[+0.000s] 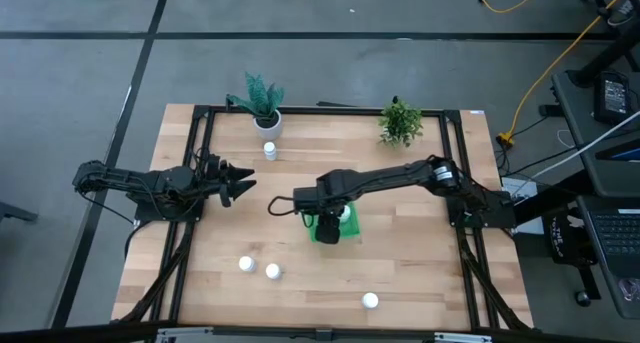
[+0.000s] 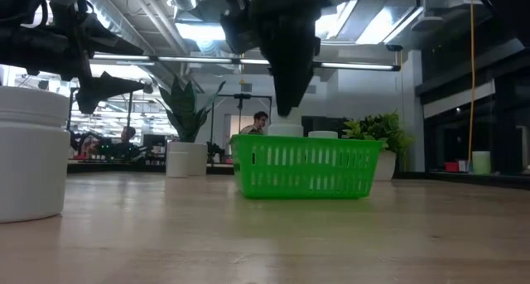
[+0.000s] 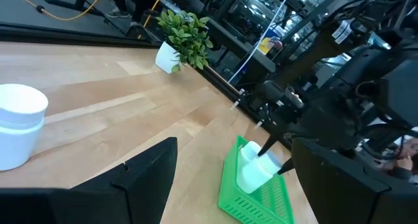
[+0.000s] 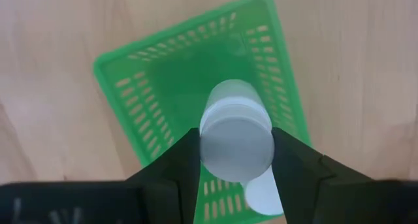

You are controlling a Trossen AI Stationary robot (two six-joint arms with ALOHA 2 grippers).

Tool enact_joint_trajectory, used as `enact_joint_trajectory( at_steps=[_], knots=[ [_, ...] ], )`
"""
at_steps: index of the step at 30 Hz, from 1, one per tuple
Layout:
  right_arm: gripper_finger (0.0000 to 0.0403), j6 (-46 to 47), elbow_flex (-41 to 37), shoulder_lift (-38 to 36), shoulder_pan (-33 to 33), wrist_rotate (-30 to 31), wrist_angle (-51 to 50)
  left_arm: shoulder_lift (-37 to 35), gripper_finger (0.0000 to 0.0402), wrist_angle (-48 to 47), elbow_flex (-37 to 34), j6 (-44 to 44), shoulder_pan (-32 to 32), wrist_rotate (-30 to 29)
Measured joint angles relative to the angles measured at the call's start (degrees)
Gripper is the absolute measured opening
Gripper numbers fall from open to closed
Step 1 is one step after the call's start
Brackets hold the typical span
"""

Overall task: Pick and place pill bottles into a basket
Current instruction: Put the white pill bottle into the green basket

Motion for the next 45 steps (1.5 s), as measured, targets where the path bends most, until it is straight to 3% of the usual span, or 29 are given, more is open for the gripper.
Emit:
enact_joint_trajectory(
  at_steps=[39,45],
  knots=[
    [0.0149,-1.7,-0.1,0.3,-2.7,4.6,0.3,0.0,0.0295,0.2,0.0,0.0,0.0,3.0],
    [0.0149,-1.2,-4.8,0.3,-2.7,4.4,1.7,0.0,0.0295,0.3,0.0,0.0,0.0,3.0]
  ],
)
